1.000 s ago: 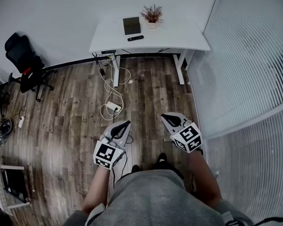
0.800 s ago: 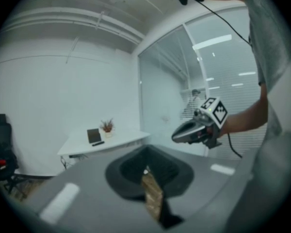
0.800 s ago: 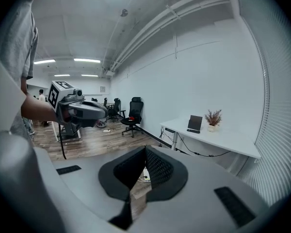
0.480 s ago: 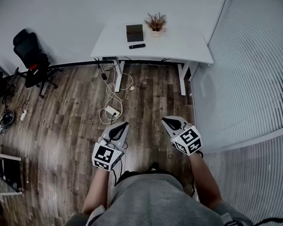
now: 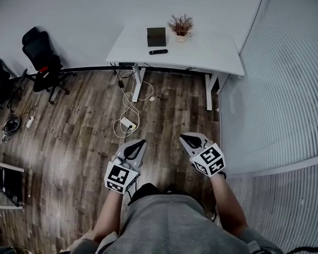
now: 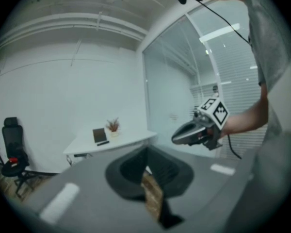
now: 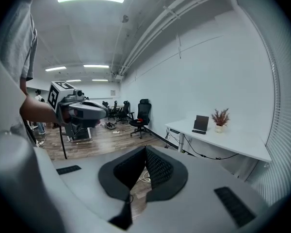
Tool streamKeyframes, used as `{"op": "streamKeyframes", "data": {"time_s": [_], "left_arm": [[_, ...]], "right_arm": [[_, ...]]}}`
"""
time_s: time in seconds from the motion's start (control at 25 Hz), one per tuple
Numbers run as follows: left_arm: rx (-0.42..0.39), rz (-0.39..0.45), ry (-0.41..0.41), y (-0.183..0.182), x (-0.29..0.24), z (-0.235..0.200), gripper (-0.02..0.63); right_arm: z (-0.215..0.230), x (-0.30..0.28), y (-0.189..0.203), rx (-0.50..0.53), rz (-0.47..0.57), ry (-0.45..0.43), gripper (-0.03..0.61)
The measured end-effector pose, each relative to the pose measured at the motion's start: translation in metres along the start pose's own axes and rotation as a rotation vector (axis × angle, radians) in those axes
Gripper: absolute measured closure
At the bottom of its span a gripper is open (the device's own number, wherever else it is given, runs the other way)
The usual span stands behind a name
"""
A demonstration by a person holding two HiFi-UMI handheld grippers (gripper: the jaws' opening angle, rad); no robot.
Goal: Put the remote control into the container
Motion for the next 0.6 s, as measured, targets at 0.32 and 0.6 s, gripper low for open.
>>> {"op": "streamKeyframes", "data": {"time_s": [0.32,0.6], "left_arm": [[0.006,-0.006,-0.021,-0.002,0.0,-0.01,0.614],[0.032,-0.008,-0.016,0.001,-0.009,-0.037,0.614]], "right_arm": [[0.004,-0.007,0.0,0.017,-0.01,-0.03,0.561],[0.015,-0.027,0.0,0.028,-0.045,-0.028,0.561]]}}
Point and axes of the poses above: the fingertips, and each gripper's own axes: x backward along the fingers, z to its right, y out of its underside, the point moved 1 cm from there along x, backward along the fingers, and after that the axes turned 14 degrees about x, right-handed, at the moved point
